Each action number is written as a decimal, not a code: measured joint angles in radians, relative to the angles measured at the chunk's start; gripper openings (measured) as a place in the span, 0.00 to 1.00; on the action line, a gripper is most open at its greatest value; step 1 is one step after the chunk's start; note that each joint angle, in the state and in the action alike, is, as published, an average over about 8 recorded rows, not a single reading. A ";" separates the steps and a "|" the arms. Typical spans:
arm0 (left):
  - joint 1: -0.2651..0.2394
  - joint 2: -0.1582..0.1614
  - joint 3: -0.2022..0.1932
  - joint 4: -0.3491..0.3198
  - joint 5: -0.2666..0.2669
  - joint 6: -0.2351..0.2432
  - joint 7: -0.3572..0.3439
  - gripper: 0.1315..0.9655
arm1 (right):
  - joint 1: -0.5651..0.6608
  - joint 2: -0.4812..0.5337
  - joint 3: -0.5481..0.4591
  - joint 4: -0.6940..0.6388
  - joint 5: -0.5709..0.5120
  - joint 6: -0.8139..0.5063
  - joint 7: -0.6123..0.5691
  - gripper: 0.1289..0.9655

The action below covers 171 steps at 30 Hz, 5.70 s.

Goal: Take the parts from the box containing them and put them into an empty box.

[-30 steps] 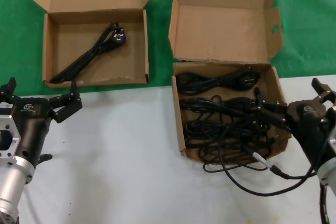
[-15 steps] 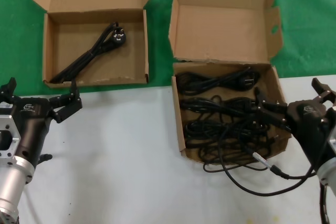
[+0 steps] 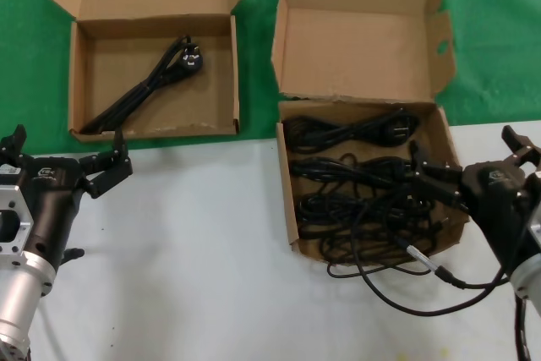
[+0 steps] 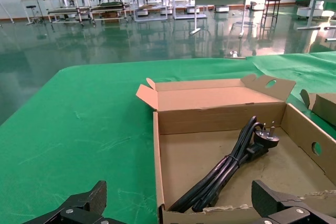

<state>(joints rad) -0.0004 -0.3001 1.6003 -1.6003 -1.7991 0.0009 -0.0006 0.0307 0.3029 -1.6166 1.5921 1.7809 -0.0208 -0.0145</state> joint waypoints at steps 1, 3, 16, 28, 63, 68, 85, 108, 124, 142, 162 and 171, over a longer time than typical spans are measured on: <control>0.000 0.000 0.000 0.000 0.000 0.000 0.000 1.00 | 0.000 0.000 0.000 0.000 0.000 0.000 0.000 1.00; 0.000 0.000 0.000 0.000 0.000 0.000 0.000 1.00 | 0.000 0.000 0.000 0.000 0.000 0.000 0.000 1.00; 0.000 0.000 0.000 0.000 0.000 0.000 0.000 1.00 | 0.000 0.000 0.000 0.000 0.000 0.000 0.000 1.00; 0.000 0.000 0.000 0.000 0.000 0.000 0.000 1.00 | 0.000 0.000 0.000 0.000 0.000 0.000 0.000 1.00; 0.000 0.000 0.000 0.000 0.000 0.000 0.000 1.00 | 0.000 0.000 0.000 0.000 0.000 0.000 0.000 1.00; 0.000 0.000 0.000 0.000 0.000 0.000 0.000 1.00 | 0.000 0.000 0.000 0.000 0.000 0.000 0.000 1.00; 0.000 0.000 0.000 0.000 0.000 0.000 0.000 1.00 | 0.000 0.000 0.000 0.000 0.000 0.000 0.000 1.00; 0.000 0.000 0.000 0.000 0.000 0.000 0.000 1.00 | 0.000 0.000 0.000 0.000 0.000 0.000 0.000 1.00; 0.000 0.000 0.000 0.000 0.000 0.000 0.000 1.00 | 0.000 0.000 0.000 0.000 0.000 0.000 0.000 1.00; 0.000 0.000 0.000 0.000 0.000 0.000 0.000 1.00 | 0.000 0.000 0.000 0.000 0.000 0.000 0.000 1.00; 0.000 0.000 0.000 0.000 0.000 0.000 0.000 1.00 | 0.000 0.000 0.000 0.000 0.000 0.000 0.000 1.00; 0.000 0.000 0.000 0.000 0.000 0.000 0.000 1.00 | 0.000 0.000 0.000 0.000 0.000 0.000 0.000 1.00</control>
<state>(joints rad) -0.0004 -0.3001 1.6003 -1.6003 -1.7991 0.0009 -0.0006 0.0307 0.3029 -1.6166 1.5921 1.7809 -0.0208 -0.0145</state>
